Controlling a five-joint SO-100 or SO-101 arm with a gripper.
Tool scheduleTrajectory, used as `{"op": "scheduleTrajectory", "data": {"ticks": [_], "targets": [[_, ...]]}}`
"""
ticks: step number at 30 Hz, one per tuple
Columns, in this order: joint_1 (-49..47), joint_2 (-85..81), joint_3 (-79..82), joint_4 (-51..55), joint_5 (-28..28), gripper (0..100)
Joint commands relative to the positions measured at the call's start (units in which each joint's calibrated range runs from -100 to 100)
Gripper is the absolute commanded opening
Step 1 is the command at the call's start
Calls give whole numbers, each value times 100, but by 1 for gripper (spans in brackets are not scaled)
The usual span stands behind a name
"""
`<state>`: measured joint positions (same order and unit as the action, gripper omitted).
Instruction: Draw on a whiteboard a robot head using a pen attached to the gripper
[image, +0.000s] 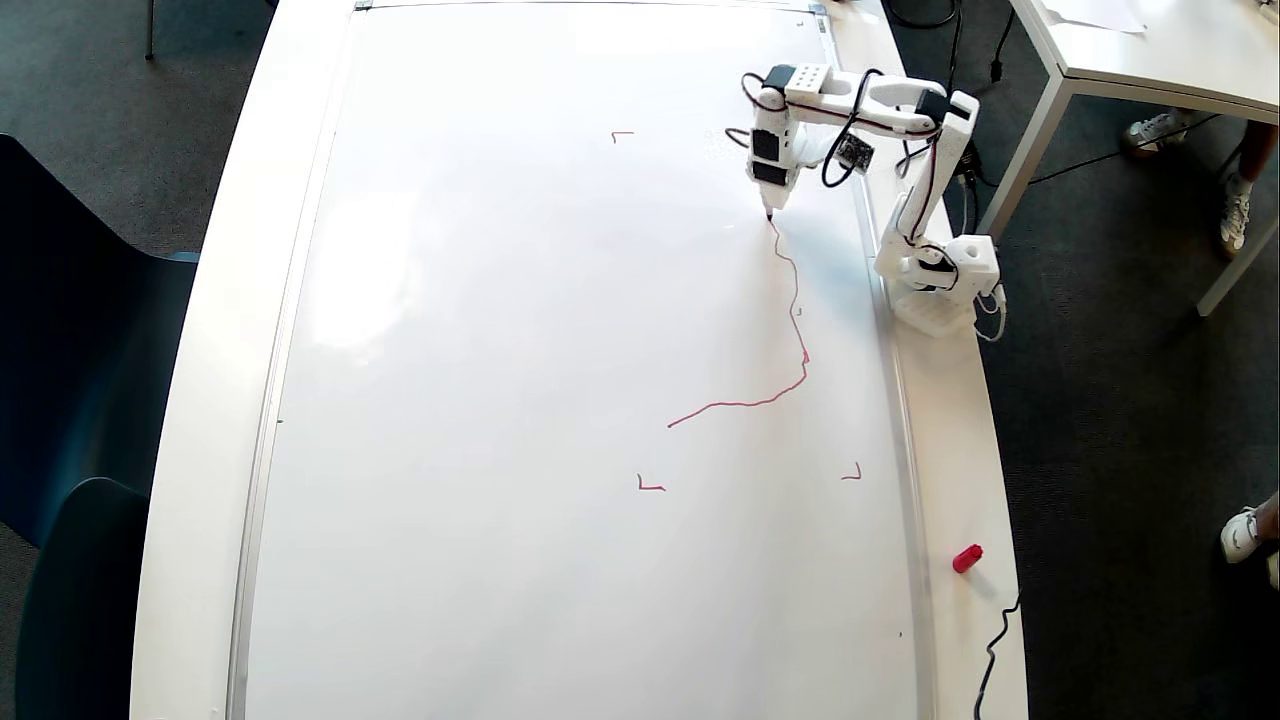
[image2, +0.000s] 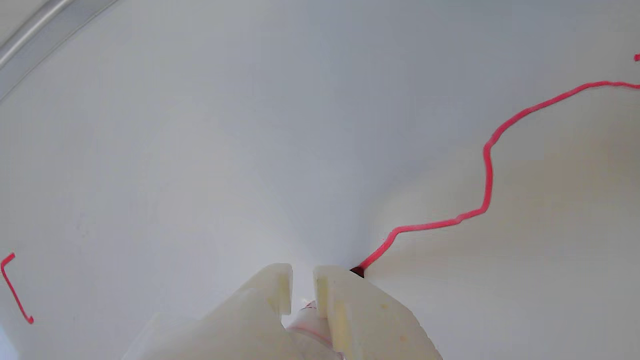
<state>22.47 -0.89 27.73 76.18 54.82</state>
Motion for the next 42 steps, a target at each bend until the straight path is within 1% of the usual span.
{"op": "scheduleTrajectory", "data": {"ticks": [1, 6, 12, 15, 19, 28, 31, 39, 42], "targets": [[497, -75, -172, -164, 330, 1], [872, -75, -263, -164, 593, 1], [880, -49, -263, -485, 588, 1], [710, 9, -263, -789, 555, 1], [430, 18, -272, -1041, 314, 1], [-115, 261, -472, -1085, 73, 1], [-159, 705, -998, -1085, -67, 1], [-328, 1888, -2696, -1076, -211, 1], [-446, 2131, -3095, -1050, -244, 1]]}}
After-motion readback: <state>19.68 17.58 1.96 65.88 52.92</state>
